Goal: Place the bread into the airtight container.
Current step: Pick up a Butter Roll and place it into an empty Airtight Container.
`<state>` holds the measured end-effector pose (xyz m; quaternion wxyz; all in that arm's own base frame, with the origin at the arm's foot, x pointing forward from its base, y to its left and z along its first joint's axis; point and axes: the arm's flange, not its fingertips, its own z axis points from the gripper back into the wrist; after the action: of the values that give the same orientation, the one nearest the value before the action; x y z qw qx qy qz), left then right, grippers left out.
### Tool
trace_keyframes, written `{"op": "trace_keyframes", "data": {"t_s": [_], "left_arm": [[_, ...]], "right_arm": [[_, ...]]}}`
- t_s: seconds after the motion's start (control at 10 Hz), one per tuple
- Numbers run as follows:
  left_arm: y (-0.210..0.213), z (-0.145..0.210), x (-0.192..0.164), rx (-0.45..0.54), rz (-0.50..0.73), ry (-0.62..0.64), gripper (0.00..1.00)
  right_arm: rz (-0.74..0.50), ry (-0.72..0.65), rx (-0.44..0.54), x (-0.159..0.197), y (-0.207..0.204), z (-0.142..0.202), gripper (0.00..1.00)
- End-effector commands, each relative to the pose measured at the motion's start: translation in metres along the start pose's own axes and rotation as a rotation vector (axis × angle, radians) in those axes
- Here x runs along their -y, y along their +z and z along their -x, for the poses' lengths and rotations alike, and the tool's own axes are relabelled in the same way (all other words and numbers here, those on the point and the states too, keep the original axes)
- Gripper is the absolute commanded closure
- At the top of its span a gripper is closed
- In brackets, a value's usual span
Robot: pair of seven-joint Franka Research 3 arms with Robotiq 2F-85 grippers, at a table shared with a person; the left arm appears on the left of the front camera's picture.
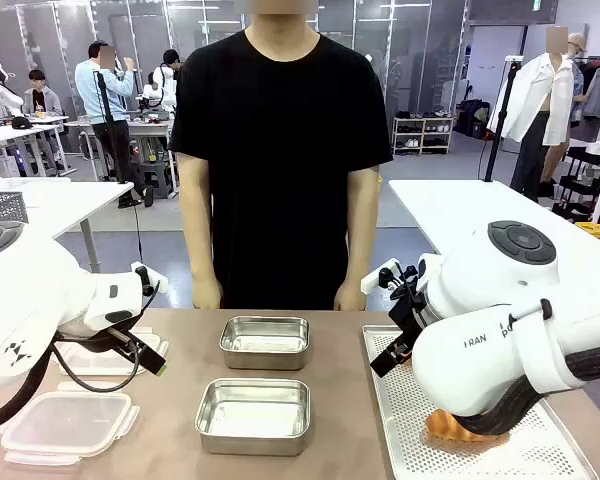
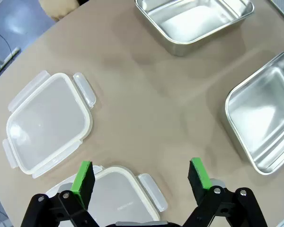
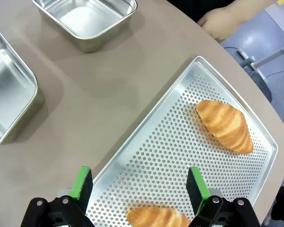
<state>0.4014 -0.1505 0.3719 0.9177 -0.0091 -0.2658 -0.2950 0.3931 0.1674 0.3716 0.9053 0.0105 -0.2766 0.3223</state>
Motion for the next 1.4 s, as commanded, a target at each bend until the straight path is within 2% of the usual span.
{"op": "trace_keyframes", "data": {"t_s": [0.0, 1.0, 1.1, 1.2, 1.3], "left_arm": [[0.000, 0.000, 0.000, 0.000, 0.000, 0.000, 0.00], [0.000, 0.000, 0.001, 0.000, 0.000, -0.003, 0.00], [0.020, -0.014, -0.003, -0.029, -0.012, -0.026, 0.00], [0.043, -0.026, -0.007, -0.050, -0.009, -0.036, 0.00], [0.070, -0.038, -0.014, -0.072, 0.066, -0.018, 0.00]], "right_arm": [[0.000, 0.000, 0.000, 0.000, 0.000, 0.000, 0.00], [0.001, 0.003, 0.000, 0.000, 0.000, 0.000, 0.00], [-0.005, -0.011, 0.013, 0.008, 0.017, -0.015, 0.00], [-0.037, -0.026, -0.019, 0.019, 0.039, -0.028, 0.00], [-0.069, -0.069, -0.035, 0.036, 0.066, -0.044, 0.00]]}}
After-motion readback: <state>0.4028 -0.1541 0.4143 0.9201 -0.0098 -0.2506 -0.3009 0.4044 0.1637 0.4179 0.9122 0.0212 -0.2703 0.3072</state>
